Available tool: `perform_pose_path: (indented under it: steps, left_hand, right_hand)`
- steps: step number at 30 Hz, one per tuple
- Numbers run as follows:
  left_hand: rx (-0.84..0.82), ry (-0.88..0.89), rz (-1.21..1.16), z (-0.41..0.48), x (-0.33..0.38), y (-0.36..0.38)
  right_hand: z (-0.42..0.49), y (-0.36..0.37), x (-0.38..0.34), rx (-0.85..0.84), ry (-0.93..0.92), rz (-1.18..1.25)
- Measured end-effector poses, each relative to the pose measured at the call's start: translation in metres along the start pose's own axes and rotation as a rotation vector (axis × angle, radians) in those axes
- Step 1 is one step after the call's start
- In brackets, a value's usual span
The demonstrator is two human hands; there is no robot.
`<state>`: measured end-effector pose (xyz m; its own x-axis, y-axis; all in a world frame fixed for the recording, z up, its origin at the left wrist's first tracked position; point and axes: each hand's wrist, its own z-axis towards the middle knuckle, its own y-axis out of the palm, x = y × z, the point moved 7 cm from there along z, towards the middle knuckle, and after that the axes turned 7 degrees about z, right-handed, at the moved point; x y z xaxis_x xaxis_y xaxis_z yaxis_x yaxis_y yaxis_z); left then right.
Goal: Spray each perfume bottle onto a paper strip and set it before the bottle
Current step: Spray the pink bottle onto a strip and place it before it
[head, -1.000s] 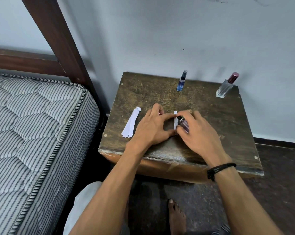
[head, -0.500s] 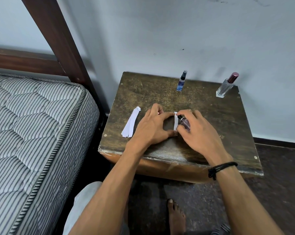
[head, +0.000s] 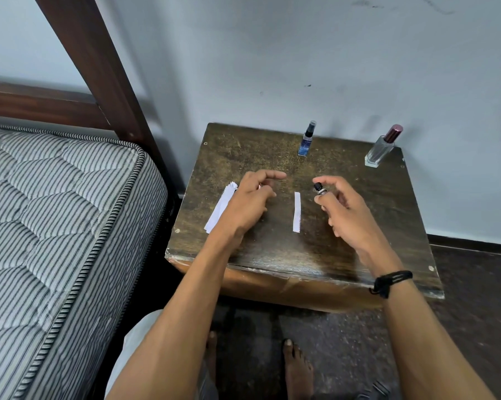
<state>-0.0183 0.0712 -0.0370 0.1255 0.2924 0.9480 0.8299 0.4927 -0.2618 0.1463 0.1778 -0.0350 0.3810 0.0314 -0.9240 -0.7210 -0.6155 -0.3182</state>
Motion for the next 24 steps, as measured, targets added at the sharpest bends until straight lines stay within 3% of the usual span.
perform_pose_path:
  steps: [8, 12, 18, 24]
  left_hand:
    - [-0.036, 0.004, -0.059, 0.000, -0.002, 0.006]
    - [-0.041, 0.025, -0.197, 0.000, -0.005, 0.005]
    - [0.000, -0.081, -0.661, -0.002, -0.007, 0.011]
    - [-0.037, -0.097, -0.703, -0.002, -0.007, 0.017]
  right_hand:
    - [-0.004, 0.000, -0.005, -0.021, -0.007, -0.049]
    - [-0.003, 0.000, -0.004, -0.030, -0.007, -0.056]
    - [-0.003, 0.004, -0.006, -0.044, -0.014, 0.061]
    - [-0.004, 0.012, -0.009, -0.105, -0.018, 0.090]
